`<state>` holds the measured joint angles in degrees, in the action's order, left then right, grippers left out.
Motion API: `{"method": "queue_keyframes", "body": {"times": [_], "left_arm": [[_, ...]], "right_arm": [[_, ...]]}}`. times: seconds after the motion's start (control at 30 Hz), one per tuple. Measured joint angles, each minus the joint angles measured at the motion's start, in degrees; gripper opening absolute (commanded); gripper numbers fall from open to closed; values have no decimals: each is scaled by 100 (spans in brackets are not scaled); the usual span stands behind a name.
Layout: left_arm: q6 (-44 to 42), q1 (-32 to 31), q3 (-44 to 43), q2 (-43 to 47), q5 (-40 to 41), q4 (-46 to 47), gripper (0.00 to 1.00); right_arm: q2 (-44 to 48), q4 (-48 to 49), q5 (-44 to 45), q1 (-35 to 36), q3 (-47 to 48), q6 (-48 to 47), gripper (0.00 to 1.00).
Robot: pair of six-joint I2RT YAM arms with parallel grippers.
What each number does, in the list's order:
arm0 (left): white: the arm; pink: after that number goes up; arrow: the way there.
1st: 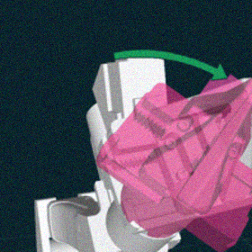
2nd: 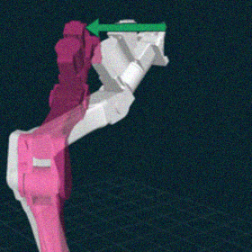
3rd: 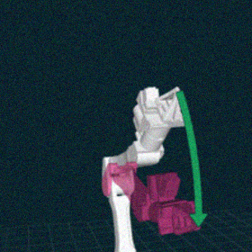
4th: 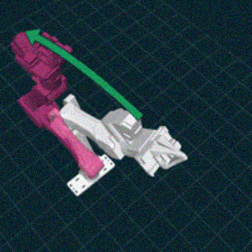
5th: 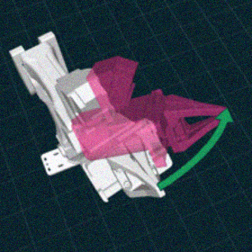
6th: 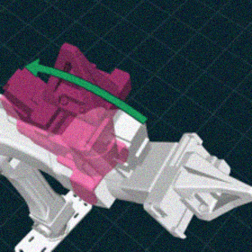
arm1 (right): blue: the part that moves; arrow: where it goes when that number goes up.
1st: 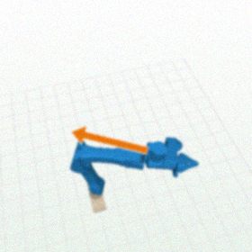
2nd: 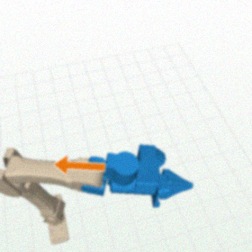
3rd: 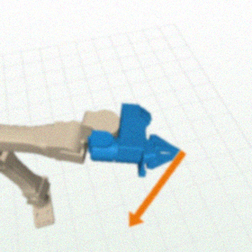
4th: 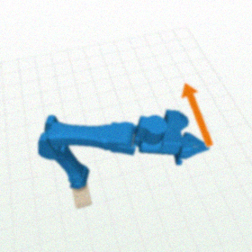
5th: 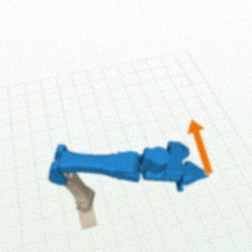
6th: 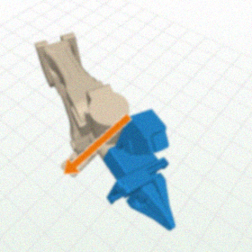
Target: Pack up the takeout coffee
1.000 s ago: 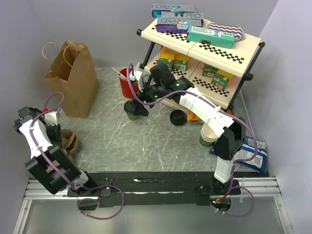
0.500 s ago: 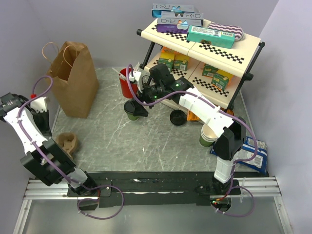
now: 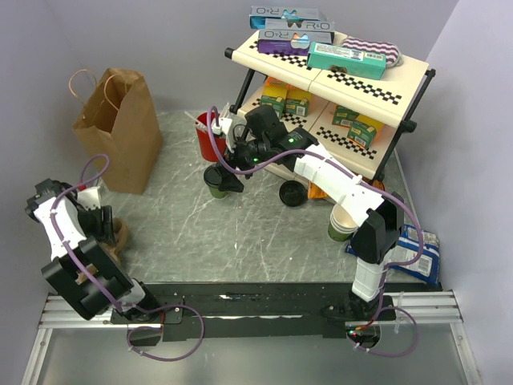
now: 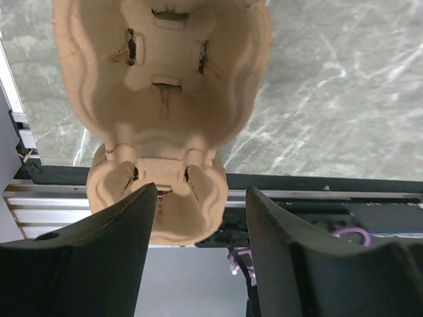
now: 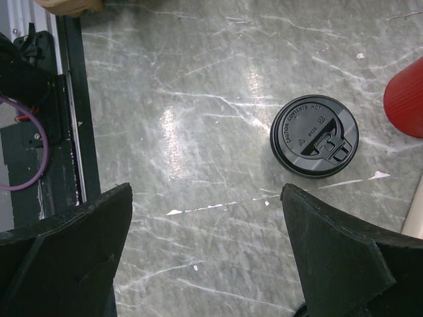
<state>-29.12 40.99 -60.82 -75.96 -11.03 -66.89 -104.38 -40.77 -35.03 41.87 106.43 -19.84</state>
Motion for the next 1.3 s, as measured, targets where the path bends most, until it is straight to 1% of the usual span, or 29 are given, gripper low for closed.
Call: {"method": "queue_keyframes", "body": {"times": [0.2,0.47,0.83,1.1,1.3], "left_arm": [[92,-55,417,9,293,551,63],[179,-70,505,7,643,1073,62],[199,-70,632,-74,656,1178,56],[201,-70,748,-146,662,1217,50],[201,-70,756,-179,680,1241,41]], "right_arm": [[0,0,9,0,0,-15,100],[0,-7,13,9,-9,-24,100],[0,-35,52,39,-9,-59,100],[0,-35,76,39,-9,-61,100],[0,-35,98,39,-9,-63,100]]}}
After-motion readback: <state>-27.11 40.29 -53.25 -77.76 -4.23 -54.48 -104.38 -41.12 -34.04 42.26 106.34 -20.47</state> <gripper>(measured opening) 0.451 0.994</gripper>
